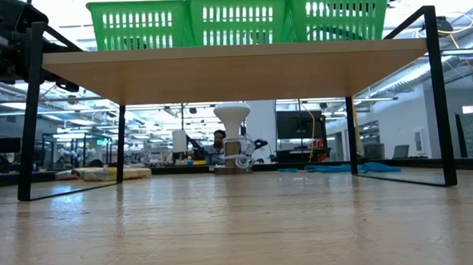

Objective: Pick & Place Office Desk Supplies
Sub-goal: Put the blue rubber band into the right green bin on the shelf

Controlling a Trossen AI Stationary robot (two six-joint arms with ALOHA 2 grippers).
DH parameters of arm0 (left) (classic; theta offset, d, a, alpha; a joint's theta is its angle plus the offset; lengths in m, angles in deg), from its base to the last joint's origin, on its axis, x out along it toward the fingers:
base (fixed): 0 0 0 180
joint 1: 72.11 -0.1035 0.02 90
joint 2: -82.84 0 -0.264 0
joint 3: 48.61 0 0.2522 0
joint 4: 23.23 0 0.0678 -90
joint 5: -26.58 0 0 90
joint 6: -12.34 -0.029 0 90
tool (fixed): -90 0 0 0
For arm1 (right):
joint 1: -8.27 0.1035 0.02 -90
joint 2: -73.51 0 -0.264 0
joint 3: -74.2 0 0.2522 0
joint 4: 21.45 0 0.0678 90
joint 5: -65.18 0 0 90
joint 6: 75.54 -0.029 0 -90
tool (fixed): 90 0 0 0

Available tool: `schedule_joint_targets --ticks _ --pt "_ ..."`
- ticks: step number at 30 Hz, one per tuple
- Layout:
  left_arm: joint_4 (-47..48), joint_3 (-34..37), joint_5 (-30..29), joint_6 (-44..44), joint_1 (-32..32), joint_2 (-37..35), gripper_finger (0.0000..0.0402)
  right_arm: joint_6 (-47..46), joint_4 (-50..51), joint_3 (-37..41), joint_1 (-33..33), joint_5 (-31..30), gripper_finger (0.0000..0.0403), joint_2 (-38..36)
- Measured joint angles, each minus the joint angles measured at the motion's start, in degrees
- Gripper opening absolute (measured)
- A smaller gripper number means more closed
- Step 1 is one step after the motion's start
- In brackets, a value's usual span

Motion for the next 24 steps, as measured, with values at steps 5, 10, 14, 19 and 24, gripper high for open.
schedule_joint_targets --ticks 5,10,14,19,24 --pt "0.0 0.0 0.0 0.0 0.0 0.0 0.0045 -6.5 10.0 0.0 0.0 -17.9 0.0107 -3.2" --pt "0.0 0.0 0.0 0.0 0.0 0.0 0.0044 -18.9 23.3 0.0 -1.4 -26.0 0.011 -2.7" --pt "0.0 0.0 0.0 0.0 0.0 0.0 0.0044 -27.4 28.4 1.6 -4.5 -25.3 0.0109 -1.1" --pt "0.0 0.0 0.0 0.0 0.0 0.0 0.0044 -32.2 27.4 6.6 -11.6 -12.6 0.0109 0.7" --pt "0.0 0.0 0.0 0.0 0.0 0.0 0.0044 -33.0 23.9 11.9 -20.5 -1.5 0.0109 3.3"
